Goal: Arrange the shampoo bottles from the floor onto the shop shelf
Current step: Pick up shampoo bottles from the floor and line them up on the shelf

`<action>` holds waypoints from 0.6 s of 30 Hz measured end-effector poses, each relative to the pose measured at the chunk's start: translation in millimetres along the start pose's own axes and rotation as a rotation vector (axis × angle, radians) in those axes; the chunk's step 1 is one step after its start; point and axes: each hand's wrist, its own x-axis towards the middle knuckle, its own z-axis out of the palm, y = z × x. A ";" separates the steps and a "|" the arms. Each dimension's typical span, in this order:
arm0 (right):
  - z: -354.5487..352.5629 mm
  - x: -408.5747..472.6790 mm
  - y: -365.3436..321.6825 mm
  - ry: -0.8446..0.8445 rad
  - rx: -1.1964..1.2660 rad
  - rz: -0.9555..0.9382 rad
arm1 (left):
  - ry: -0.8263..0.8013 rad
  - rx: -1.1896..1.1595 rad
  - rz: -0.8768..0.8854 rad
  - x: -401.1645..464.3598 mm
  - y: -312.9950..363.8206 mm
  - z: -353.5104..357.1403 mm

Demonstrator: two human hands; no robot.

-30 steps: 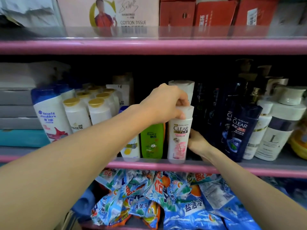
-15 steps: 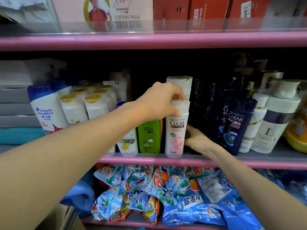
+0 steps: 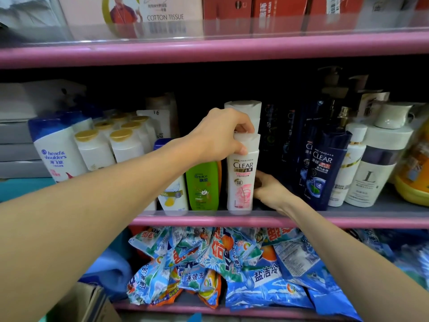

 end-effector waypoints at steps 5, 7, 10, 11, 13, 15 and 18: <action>-0.4 0.5 0.0 -0.015 0.013 0.004 | -0.038 0.004 0.020 1.7 -2.4 -3.6; -0.7 0.8 -0.3 -0.020 0.006 0.006 | -0.042 0.009 0.031 2.2 -3.2 -4.1; -0.4 0.5 -0.5 -0.018 0.004 0.013 | -0.042 -0.008 0.030 1.8 -4.7 -4.2; -0.3 0.6 -0.5 -0.015 0.004 0.016 | -0.046 -0.013 0.028 2.0 -5.2 -4.4; -0.2 0.6 -0.5 -0.010 0.004 0.022 | -0.059 -0.010 0.025 2.3 -5.5 -5.3; -0.4 0.9 -0.1 -0.013 0.010 0.027 | -0.072 -0.010 0.022 2.1 -5.0 -6.5; -0.6 0.3 0.5 -0.016 0.018 0.029 | -0.077 -0.025 0.019 1.2 -4.9 -7.3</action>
